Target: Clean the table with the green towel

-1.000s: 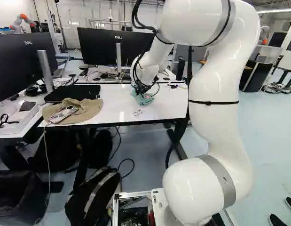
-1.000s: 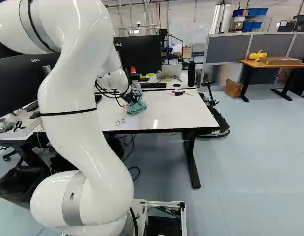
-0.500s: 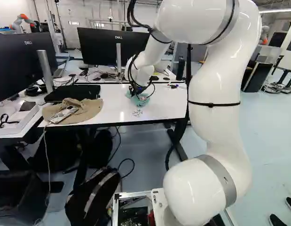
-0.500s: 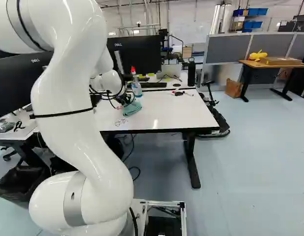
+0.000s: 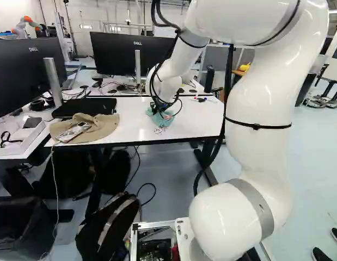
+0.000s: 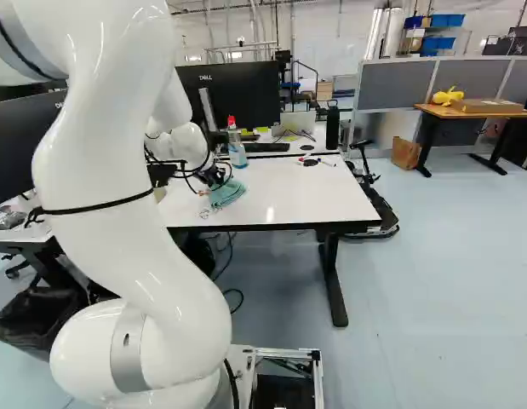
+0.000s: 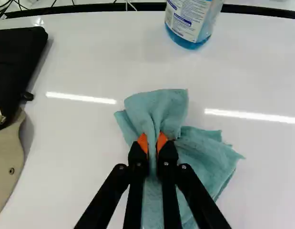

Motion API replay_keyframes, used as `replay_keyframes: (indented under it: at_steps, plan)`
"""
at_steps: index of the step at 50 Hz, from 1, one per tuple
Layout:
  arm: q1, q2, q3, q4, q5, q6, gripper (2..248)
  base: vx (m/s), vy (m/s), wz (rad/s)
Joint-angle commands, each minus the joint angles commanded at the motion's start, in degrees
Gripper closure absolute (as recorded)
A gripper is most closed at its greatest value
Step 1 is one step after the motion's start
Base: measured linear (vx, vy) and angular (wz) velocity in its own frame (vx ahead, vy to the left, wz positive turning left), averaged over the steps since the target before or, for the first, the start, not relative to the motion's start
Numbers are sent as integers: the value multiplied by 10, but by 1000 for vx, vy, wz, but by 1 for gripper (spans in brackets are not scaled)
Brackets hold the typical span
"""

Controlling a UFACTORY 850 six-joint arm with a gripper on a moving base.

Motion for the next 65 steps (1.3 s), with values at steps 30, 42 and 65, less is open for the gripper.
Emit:
replay_keyframes:
  at_steps: [30,42,65]
  plan:
    - [-50,44,52,0,0,0,209,0,0,0]
    - [-72,56,66,0,0,0,209,0,0,0]
    - [-100,72,79,0,0,0,209,0,0,0]
